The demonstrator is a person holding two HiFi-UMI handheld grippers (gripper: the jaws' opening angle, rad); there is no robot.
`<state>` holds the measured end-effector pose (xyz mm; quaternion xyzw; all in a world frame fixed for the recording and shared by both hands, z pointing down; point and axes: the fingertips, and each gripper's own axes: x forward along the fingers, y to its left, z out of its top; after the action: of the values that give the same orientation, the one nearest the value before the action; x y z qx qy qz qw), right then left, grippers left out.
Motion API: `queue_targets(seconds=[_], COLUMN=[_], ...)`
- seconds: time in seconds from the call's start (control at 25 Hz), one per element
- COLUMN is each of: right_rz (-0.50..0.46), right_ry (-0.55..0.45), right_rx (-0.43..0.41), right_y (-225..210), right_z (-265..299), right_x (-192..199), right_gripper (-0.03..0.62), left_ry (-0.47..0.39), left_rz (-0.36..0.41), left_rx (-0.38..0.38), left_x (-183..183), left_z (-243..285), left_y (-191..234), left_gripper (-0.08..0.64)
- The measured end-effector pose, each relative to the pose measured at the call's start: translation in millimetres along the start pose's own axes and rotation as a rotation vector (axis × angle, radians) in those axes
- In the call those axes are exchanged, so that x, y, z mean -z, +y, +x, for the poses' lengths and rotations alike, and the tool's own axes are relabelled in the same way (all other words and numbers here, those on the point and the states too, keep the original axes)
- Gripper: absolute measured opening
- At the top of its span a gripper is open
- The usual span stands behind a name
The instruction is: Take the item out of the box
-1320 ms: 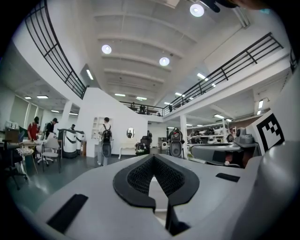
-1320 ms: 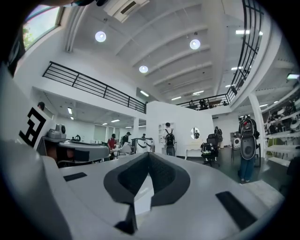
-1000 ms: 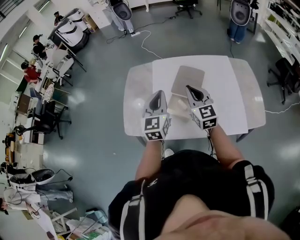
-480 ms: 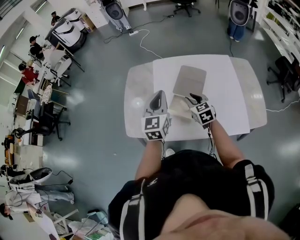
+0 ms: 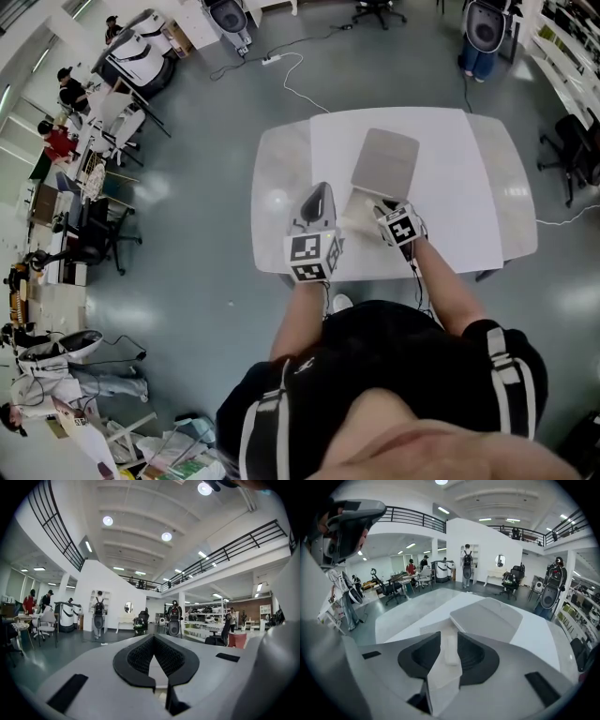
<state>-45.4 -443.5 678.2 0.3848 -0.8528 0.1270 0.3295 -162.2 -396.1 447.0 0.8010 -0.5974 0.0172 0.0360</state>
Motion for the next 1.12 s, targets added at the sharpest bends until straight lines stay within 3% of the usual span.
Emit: queue_targets(seconds=[0.36, 0.56, 0.8, 1.12], right_rz=[0.036, 0.043, -0.055, -0.137], right_ry=[0.192, 0.311, 0.234, 0.396], right_rx=[-0.018, 0.027, 0.018, 0.035], right_y=[0.3, -8.4, -11.7, -9.5], right_z=[49.8, 59.0, 83.8, 92.0], right_x=[42.3, 61.5, 40.8, 52.4], right_gripper=[0.094, 0.094, 0.097, 0.12], left_ry=[0.019, 0.028, 0.03, 0.032], left_rz=[0.005, 0.009, 0.009, -0.008], left_rx=[-0.023, -0.032, -0.041, -0.046], left_x=[2.2, 2.3, 6.4, 6.3], left_z=[0.8, 3.4, 9.3, 11.8], left_y=[14.9, 26.9, 37.5, 46.2], left_gripper=[0.011, 0.011, 0.011, 0.011])
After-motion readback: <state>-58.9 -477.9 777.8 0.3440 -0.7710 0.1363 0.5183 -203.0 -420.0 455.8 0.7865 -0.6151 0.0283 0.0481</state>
